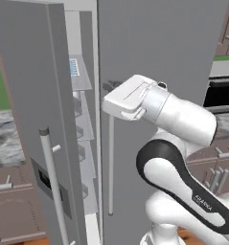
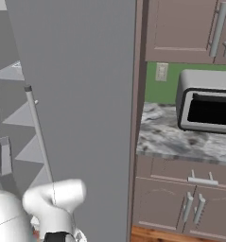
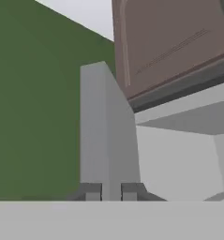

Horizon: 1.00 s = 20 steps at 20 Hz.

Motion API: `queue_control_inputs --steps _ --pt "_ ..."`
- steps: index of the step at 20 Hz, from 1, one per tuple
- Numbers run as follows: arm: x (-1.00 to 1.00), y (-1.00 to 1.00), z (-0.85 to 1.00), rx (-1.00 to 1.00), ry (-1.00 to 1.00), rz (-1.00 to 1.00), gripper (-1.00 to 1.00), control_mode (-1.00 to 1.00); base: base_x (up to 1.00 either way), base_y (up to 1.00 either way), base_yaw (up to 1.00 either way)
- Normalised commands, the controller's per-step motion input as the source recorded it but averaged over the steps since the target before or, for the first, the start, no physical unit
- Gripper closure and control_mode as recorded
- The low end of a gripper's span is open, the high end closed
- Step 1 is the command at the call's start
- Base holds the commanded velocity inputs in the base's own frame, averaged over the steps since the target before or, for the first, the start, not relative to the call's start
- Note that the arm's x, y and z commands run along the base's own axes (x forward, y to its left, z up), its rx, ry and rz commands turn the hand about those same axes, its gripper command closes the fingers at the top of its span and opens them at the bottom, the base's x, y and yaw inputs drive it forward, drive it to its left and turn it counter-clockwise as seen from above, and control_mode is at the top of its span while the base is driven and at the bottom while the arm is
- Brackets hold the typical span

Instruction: Open the freezer door, pick up the ice cube tray from the freezer, and place it on the dining counter.

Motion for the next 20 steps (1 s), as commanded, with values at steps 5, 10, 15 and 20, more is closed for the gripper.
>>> queue_control_inputs --steps 5,10,15,20 --pt "0.29 0.19 0.0 0.0 -0.09 0.33 -1.0 -1.0 0.0 0.0 0.0" --pt "0.27 0.25 0.0 0.0 -0.05 0.23 -1.0 -1.0 0.0 0.0 0.0" --pt "0.21 0.34 0.0 0.0 -0.02 0.21 -1.0 -1.0 0.0 0.0 0.0" --pt "0.14 0.34 0.05 0.0 0.0 0.17 -1.0 -1.0 0.0 0.0 0.0"
